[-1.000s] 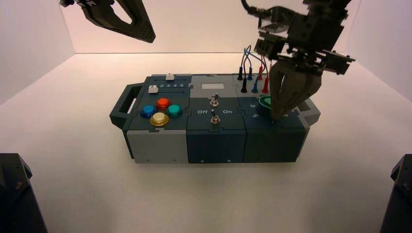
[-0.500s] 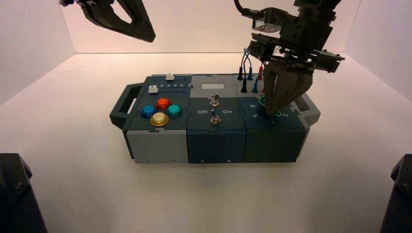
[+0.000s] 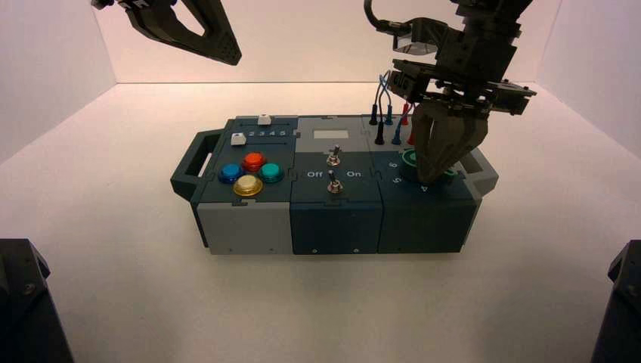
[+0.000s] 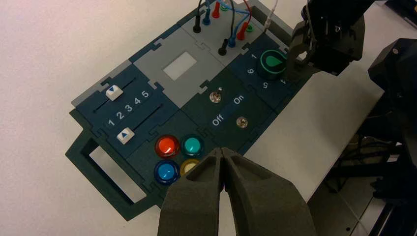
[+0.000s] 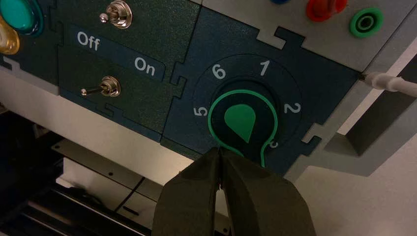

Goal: Turn the knob to position 3.

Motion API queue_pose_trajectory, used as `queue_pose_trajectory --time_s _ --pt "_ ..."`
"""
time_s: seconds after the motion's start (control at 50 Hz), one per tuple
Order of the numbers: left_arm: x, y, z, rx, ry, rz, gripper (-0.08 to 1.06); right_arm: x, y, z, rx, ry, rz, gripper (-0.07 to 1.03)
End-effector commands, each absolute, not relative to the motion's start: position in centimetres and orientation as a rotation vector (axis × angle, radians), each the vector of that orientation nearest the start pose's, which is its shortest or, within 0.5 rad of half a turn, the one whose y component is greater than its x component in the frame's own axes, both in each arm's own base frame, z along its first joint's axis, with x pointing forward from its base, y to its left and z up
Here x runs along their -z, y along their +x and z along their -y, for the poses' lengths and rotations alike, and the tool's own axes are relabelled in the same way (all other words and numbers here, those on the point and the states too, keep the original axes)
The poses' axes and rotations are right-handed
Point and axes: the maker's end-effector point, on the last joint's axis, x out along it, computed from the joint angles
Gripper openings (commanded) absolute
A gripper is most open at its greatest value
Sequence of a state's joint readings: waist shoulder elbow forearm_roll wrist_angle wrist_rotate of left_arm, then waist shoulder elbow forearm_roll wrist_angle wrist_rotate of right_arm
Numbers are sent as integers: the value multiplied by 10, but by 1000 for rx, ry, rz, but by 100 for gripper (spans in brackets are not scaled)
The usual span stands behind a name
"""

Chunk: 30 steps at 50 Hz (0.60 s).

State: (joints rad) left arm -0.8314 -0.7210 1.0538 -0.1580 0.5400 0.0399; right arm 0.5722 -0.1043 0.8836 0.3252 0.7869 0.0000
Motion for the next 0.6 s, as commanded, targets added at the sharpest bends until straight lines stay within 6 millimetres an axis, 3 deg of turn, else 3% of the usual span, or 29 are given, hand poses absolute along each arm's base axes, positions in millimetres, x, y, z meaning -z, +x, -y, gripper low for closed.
queue_pose_trajectory --time_s 0.02,0.6 --pt "-171 157 195 819 232 -840 -3 -56 196 -171 -449 -82 -1575 -2" --pt "-171 157 195 821 235 -839 -3 -59 197 -170 -454 -107 -1577 -2"
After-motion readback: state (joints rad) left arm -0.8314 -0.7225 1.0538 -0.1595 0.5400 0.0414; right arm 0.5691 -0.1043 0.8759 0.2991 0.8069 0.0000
